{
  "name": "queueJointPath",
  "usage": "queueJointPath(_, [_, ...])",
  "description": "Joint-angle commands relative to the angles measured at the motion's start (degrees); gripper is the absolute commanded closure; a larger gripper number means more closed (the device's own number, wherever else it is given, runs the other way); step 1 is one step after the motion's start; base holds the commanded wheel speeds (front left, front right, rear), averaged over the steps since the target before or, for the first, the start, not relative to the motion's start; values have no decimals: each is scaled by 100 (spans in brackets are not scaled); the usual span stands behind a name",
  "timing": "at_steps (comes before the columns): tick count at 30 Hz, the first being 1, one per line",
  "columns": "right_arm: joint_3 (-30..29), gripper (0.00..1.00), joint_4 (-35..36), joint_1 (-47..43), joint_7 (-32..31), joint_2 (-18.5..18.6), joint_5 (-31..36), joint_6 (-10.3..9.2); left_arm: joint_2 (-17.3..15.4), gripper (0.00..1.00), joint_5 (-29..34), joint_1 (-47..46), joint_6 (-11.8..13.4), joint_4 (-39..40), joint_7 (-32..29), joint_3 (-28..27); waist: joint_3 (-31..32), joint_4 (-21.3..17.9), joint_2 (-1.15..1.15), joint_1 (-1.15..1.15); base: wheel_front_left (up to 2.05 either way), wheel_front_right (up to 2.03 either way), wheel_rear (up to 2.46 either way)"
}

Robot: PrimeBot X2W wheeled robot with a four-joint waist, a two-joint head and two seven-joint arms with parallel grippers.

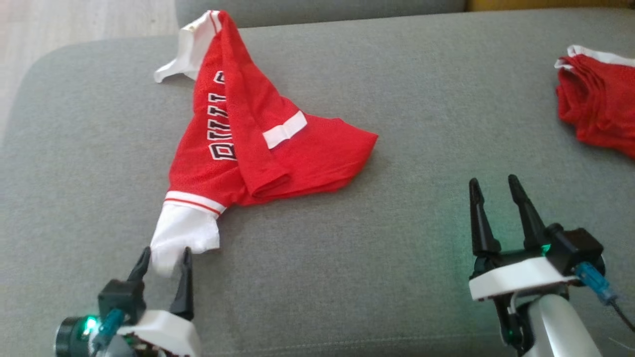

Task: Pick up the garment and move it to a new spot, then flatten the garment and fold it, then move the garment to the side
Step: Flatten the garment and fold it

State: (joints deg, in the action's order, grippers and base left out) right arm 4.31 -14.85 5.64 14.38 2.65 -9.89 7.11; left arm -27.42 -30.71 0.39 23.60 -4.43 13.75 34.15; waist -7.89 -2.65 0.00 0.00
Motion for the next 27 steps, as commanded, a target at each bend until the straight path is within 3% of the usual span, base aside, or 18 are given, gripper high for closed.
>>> queueJointPath(1, [162,0,157,41,62,22,59,37,-78,0,87,-277,-14,126,84,-287,49,64,0,0,0,0,0])
queueJointPath(5, [263,0,129,1,62,22,79,37,228,0,306,-371,-68,284,120,-427,178,271,0,0,0,0,0])
queueJointPath(15, [991,0,-134,303,-116,22,-32,37,911,0,831,-328,-488,498,124,-474,204,952,0,0,0,0,0])
queueJointPath(27, [1558,0,-1487,1419,-320,22,-255,37,1538,0,1303,-361,-884,480,124,-780,-121,1941,0,0,0,0,0])
